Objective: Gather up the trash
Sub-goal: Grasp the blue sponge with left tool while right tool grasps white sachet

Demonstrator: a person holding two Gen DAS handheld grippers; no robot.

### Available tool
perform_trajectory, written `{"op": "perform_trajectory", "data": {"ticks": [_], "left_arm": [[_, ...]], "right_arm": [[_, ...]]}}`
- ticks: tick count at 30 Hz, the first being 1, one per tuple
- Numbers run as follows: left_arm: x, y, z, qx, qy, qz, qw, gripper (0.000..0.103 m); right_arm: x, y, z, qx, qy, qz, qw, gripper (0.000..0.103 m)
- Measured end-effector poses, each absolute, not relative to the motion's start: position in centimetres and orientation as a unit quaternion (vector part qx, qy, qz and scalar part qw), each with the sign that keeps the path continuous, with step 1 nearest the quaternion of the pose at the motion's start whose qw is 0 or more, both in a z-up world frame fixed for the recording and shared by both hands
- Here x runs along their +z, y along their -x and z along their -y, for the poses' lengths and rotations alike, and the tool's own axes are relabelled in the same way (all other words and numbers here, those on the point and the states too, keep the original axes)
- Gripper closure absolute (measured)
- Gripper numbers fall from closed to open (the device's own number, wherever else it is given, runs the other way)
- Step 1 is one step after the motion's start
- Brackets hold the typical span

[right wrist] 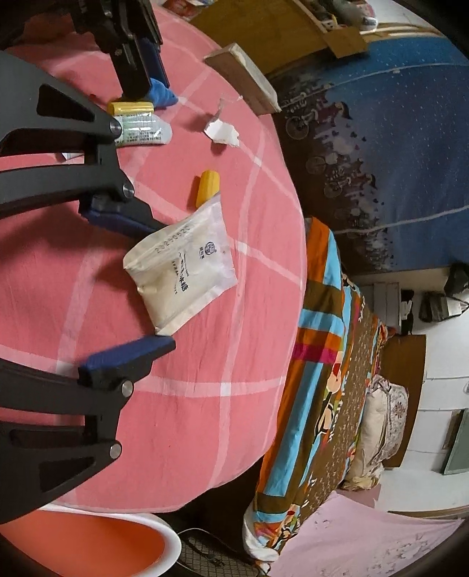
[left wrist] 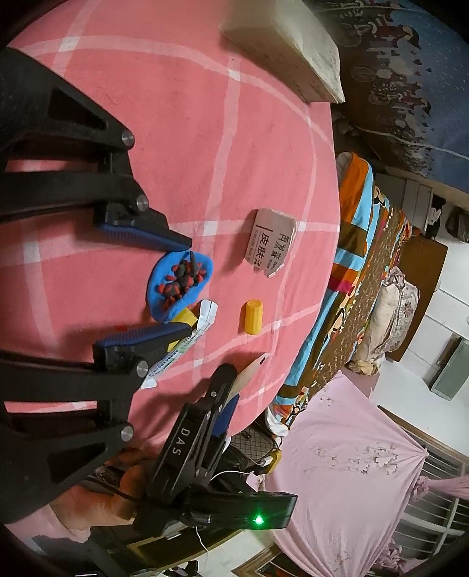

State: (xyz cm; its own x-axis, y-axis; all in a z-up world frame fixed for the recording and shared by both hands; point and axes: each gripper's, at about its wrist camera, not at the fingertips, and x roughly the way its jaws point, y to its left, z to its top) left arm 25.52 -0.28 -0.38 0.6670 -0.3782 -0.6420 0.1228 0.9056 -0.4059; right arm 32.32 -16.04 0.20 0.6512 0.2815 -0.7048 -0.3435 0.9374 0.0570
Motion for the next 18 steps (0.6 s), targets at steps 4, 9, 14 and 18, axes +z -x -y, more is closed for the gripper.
{"op": "perform_trajectory", "data": {"ticks": [4,9,14,18], "left_arm": [[-0.4,-25.4,-0.1,-0.142,0.176,-0.379,0.897,0.082],[-0.5,-24.9,-1.0,-0.130,0.198,-0.366,0.900,0.083],[-0.7,-24.5,-2.6,-0.107,0.232,-0.350,0.901,0.083],[-1.0,-24.6,-2.9,-0.105,0.243,-0.349,0.899,0.083]], "right_arm": [[0.3,-32.0,16.0,0.182,0.038,-0.375,0.908,0.061],[0.4,-31.2,15.8,0.195,0.033,-0.373,0.906,0.060],[0.6,-29.8,15.3,0.209,0.040,-0.370,0.904,0.039],[0.8,-29.6,15.2,0.224,0.038,-0.372,0.900,0.032]]}}
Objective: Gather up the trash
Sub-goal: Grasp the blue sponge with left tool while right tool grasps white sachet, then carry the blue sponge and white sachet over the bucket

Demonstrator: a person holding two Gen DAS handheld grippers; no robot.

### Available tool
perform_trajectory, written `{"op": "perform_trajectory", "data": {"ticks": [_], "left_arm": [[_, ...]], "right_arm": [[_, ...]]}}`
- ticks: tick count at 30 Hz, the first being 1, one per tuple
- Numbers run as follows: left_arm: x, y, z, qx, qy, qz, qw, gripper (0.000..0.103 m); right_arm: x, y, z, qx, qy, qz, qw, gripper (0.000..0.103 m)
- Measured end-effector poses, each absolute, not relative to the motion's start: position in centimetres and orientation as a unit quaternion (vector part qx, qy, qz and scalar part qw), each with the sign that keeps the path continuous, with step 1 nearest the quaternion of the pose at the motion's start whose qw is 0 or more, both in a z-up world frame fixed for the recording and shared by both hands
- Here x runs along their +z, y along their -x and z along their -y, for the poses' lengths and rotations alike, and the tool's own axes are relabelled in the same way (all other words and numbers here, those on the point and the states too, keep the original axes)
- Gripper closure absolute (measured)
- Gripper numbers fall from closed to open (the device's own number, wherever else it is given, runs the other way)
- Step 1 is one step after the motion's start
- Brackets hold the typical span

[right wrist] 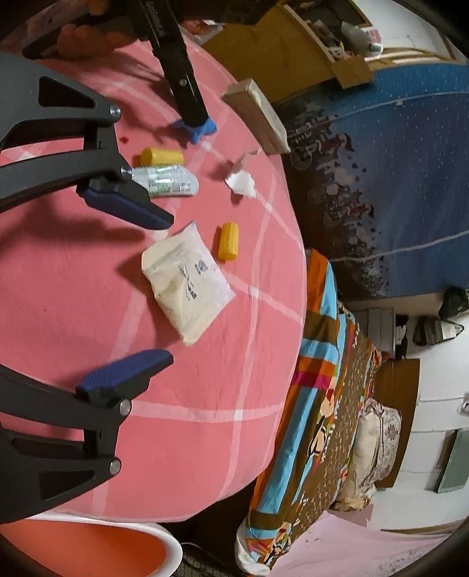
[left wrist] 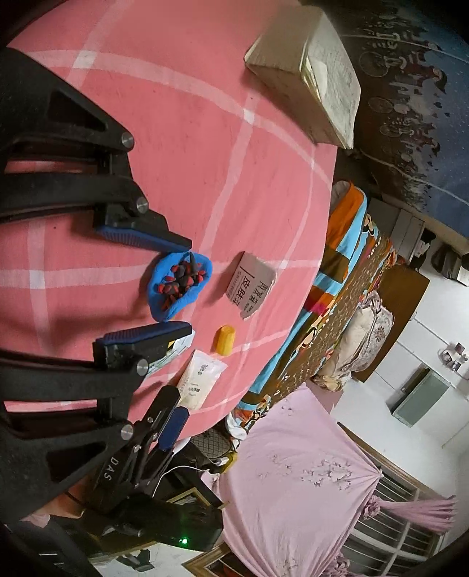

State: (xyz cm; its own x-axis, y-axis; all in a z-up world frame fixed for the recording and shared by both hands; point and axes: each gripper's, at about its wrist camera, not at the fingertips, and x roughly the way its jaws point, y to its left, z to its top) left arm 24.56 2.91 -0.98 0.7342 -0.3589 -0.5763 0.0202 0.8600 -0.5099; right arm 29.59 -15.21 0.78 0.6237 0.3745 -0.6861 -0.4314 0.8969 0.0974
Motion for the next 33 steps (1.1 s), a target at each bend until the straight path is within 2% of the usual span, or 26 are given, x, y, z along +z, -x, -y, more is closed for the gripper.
{"op": "perform_trajectory", "data": {"ticks": [11,12,14,17,19,22,26,33], "left_arm": [[-1.1,-24.6,-2.5,-0.108,0.239,-0.353,0.898,0.083],[-1.1,-24.6,-2.5,-0.108,0.238,-0.353,0.898,0.083],[-1.0,-24.6,-2.4,-0.109,0.235,-0.354,0.899,0.083],[-0.6,-24.4,-2.0,-0.113,0.225,-0.348,0.903,0.083],[-0.1,-24.0,-1.8,-0.117,0.218,-0.335,0.909,0.083],[0.6,-23.3,-1.4,-0.116,0.203,-0.315,0.920,0.083],[2.0,-22.6,-0.4,-0.118,0.176,-0.285,0.935,0.083],[5.7,-21.1,3.0,-0.136,0.122,-0.194,0.964,0.083]], "right_arm": [[0.1,-32.6,12.8,0.212,0.100,-0.386,0.892,0.032],[-0.1,-32.4,12.6,0.211,0.106,-0.382,0.894,0.034],[0.0,-32.0,12.6,0.212,0.112,-0.375,0.895,0.049],[0.2,-31.4,12.7,0.210,0.116,-0.364,0.900,0.063],[0.3,-30.7,13.1,0.211,0.111,-0.358,0.903,0.069],[0.7,-29.6,13.8,0.209,0.099,-0.342,0.911,0.070],[2.1,-27.4,15.3,0.204,0.069,-0.289,0.933,0.070],[5.5,-22.9,19.7,0.197,-0.007,-0.135,0.971,0.070]]}}
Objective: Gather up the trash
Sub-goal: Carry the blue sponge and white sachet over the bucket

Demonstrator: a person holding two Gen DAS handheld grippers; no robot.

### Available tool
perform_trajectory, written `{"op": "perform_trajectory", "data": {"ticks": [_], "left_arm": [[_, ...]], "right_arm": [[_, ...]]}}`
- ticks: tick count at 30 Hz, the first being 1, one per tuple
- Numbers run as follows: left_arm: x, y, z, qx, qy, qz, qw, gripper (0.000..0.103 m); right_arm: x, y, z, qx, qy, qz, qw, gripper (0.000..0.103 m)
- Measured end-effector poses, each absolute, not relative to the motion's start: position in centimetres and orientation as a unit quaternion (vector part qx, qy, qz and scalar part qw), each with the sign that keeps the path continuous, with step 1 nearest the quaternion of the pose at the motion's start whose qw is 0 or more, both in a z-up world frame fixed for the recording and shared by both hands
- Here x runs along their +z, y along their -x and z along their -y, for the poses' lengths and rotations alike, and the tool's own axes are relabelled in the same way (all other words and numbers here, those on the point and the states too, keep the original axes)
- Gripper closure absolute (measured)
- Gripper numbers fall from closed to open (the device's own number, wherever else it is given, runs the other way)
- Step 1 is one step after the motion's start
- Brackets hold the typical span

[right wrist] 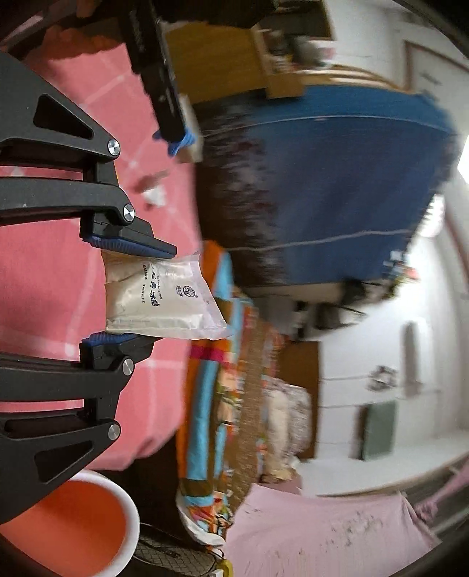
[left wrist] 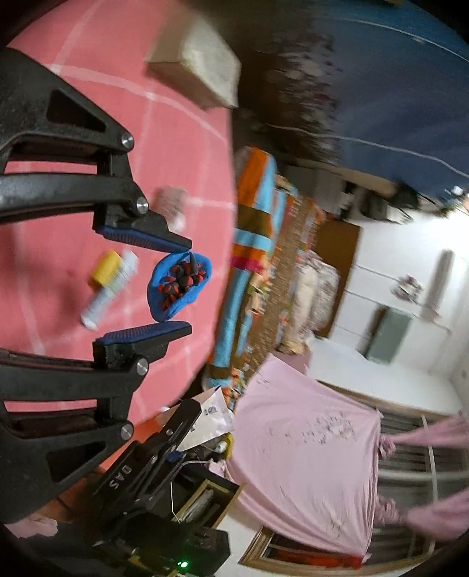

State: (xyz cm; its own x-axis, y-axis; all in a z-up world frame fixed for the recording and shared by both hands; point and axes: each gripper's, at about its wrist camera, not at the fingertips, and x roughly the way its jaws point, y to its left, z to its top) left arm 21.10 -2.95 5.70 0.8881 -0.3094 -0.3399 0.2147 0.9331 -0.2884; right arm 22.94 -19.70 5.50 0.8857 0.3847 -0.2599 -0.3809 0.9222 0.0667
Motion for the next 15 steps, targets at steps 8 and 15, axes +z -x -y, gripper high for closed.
{"op": "perform_trajectory", "data": {"ticks": [8,15], "left_arm": [[8.7,-20.0,8.4,-0.171,0.070,-0.099,0.978,0.083],[9.2,-20.2,14.2,-0.214,0.021,-0.072,0.974,0.083]], "right_arm": [[8.0,-19.5,24.5,0.149,-0.030,-0.029,0.988,0.070],[8.3,-18.5,29.7,0.075,-0.049,-0.017,0.996,0.070]]}}
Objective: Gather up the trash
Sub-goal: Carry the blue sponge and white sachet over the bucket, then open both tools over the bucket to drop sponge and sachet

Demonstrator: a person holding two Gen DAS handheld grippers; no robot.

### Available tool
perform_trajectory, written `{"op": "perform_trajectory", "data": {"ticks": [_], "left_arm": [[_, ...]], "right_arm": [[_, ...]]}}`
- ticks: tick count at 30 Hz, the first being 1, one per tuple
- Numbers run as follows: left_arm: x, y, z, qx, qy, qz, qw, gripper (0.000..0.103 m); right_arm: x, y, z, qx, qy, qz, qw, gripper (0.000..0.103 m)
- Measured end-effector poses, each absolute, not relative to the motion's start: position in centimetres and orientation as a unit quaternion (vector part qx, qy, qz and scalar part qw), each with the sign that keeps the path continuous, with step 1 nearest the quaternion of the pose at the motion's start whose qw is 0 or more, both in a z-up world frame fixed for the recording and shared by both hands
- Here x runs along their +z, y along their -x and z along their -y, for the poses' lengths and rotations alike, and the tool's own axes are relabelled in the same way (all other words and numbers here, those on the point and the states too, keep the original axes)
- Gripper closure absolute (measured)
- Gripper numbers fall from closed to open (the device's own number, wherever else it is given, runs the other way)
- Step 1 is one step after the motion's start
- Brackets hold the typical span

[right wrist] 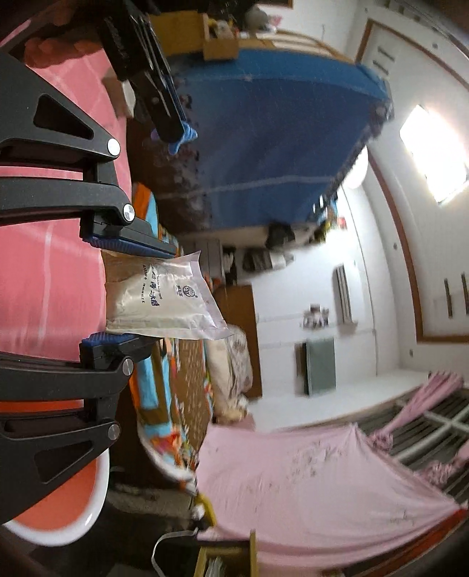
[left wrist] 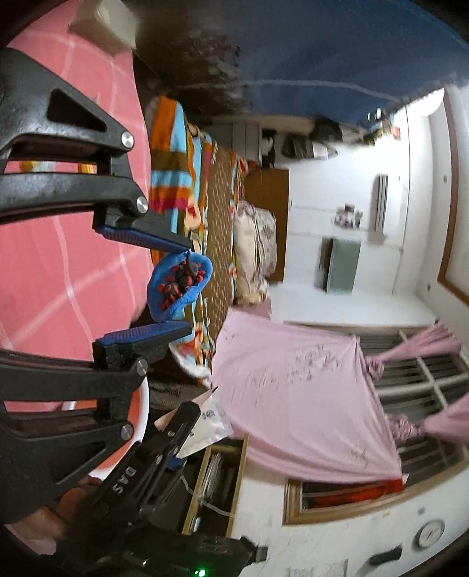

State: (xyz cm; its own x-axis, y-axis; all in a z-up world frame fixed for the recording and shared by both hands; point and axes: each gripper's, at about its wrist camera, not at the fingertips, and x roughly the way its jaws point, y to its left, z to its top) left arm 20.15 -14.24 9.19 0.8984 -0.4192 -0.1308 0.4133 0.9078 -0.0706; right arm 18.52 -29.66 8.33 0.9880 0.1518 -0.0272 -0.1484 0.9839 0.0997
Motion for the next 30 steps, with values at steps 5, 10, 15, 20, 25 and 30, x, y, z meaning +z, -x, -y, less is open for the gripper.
{"op": "perform_trajectory", "data": {"ticks": [5,10,15,20,25,30], "left_arm": [[9.0,-21.1,17.6,-0.252,0.011,-0.078,0.965,0.083],[8.6,-22.0,21.0,-0.284,-0.004,-0.092,0.955,0.082],[7.7,-22.6,24.2,-0.309,-0.021,-0.119,0.943,0.082],[6.7,-24.0,26.6,-0.325,-0.018,-0.168,0.930,0.082],[5.6,-25.4,28.6,-0.340,-0.019,-0.230,0.912,0.082],[4.9,-26.1,29.9,-0.351,-0.019,-0.271,0.896,0.082]], "right_arm": [[8.0,-18.0,33.4,0.018,-0.065,-0.021,0.998,0.070],[7.5,-17.9,36.0,-0.017,-0.084,-0.030,0.996,0.070],[6.7,-18.0,38.1,-0.049,-0.105,-0.050,0.992,0.070],[5.9,-18.1,39.6,-0.073,-0.128,-0.074,0.986,0.068],[4.8,-18.5,41.0,-0.095,-0.150,-0.106,0.979,0.067],[4.0,-18.8,41.9,-0.107,-0.166,-0.134,0.971,0.067]]}}
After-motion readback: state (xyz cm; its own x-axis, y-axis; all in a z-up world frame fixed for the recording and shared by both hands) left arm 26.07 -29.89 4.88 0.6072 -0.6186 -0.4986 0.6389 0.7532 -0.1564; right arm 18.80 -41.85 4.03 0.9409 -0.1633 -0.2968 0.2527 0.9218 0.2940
